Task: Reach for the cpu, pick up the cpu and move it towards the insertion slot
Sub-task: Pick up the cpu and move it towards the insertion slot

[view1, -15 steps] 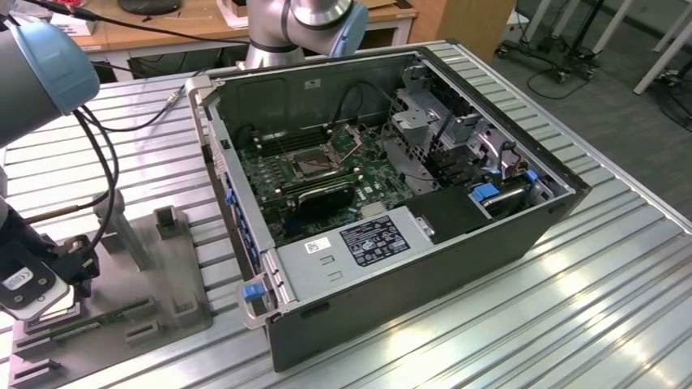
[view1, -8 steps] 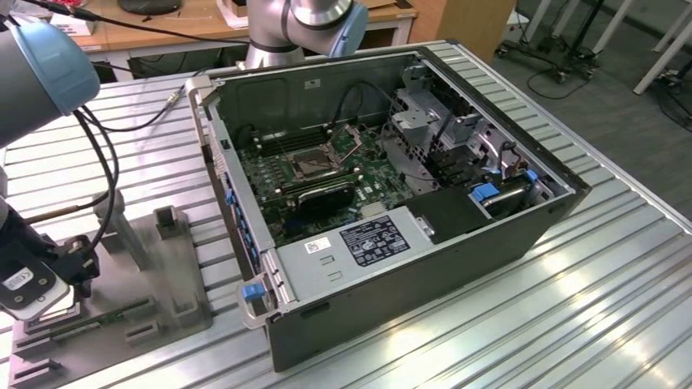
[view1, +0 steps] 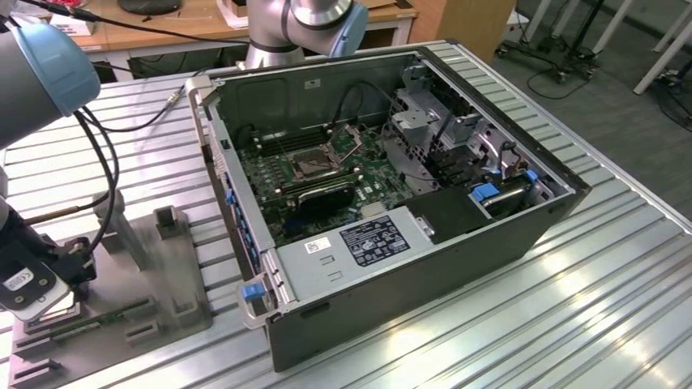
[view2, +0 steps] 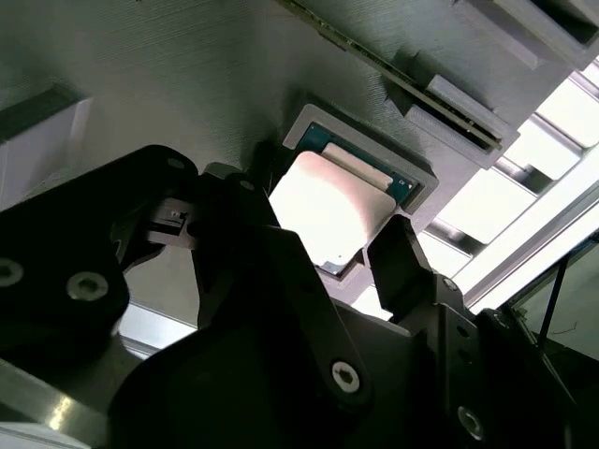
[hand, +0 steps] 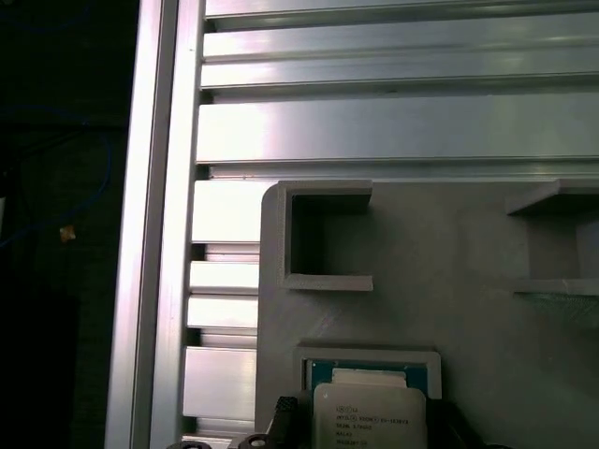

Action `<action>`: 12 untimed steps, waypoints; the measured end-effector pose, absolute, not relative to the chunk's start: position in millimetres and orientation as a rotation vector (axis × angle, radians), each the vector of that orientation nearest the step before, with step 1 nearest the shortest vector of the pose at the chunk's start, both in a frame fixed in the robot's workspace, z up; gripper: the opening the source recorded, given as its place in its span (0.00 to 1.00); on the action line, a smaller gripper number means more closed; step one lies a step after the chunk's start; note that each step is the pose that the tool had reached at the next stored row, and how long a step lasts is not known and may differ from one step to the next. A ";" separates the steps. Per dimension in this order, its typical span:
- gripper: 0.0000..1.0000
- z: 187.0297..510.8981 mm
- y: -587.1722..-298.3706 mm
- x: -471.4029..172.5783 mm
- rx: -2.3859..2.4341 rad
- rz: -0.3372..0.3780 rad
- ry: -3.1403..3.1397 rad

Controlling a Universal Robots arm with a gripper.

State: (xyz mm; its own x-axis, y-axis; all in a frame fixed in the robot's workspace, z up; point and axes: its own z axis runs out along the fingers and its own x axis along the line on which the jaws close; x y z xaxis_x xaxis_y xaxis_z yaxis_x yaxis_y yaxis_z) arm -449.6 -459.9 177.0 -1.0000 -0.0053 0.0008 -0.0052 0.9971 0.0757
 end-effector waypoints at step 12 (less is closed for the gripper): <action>0.66 178.9 -459.8 -449.6 0.008 -0.119 -3.138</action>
